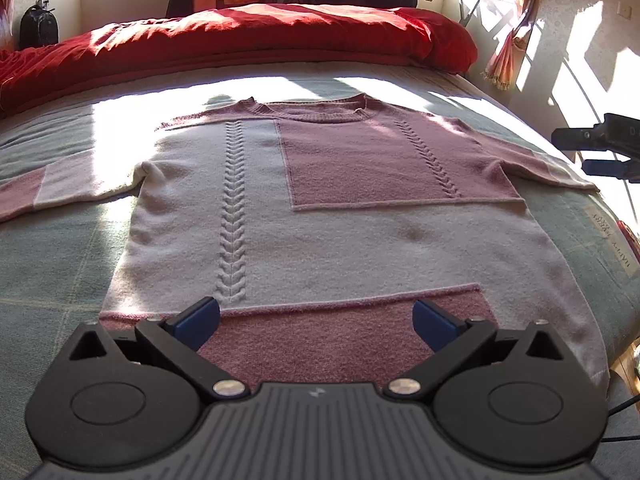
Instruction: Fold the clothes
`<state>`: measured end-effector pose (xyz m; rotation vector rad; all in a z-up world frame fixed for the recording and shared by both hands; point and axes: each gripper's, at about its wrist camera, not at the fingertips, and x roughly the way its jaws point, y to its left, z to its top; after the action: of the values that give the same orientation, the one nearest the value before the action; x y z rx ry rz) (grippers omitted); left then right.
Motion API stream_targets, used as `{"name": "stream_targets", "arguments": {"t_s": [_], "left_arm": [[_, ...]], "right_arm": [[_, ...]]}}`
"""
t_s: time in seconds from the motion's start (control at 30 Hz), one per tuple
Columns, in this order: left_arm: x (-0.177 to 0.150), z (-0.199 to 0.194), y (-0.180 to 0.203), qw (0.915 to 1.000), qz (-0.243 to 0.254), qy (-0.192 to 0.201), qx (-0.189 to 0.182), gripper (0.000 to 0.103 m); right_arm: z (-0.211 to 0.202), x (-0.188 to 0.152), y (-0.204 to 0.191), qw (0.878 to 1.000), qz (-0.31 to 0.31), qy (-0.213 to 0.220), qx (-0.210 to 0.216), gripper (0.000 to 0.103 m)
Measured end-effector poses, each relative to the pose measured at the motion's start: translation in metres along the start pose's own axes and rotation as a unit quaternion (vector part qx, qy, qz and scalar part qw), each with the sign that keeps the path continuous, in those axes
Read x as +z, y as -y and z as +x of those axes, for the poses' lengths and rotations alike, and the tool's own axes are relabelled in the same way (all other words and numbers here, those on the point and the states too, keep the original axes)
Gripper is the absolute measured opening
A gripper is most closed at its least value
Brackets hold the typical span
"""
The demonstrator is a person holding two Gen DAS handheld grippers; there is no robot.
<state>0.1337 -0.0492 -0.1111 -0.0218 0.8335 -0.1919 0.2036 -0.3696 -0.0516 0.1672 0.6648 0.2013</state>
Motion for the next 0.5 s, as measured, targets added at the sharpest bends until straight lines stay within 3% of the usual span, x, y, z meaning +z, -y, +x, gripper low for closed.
{"name": "stream_targets", "arguments": {"t_s": [0.23, 0.33, 0.5], "left_arm": [[0.001, 0.037, -0.003, 0.9984, -0.010, -0.054, 0.011, 0.102], [-0.001, 0.040, -0.003, 0.9982, -0.015, -0.055, 0.021, 0.102], [-0.002, 0.043, 0.004, 0.9977, -0.007, -0.054, 0.041, 0.102]], "right_arm": [[0.077, 0.045, 0.032, 0.999, 0.010, 0.007, 0.040, 0.103], [0.112, 0.052, 0.047, 0.998, 0.028, 0.002, 0.050, 0.103], [0.141, 0.030, 0.079, 0.998, 0.047, -0.034, 0.033, 0.103]]}}
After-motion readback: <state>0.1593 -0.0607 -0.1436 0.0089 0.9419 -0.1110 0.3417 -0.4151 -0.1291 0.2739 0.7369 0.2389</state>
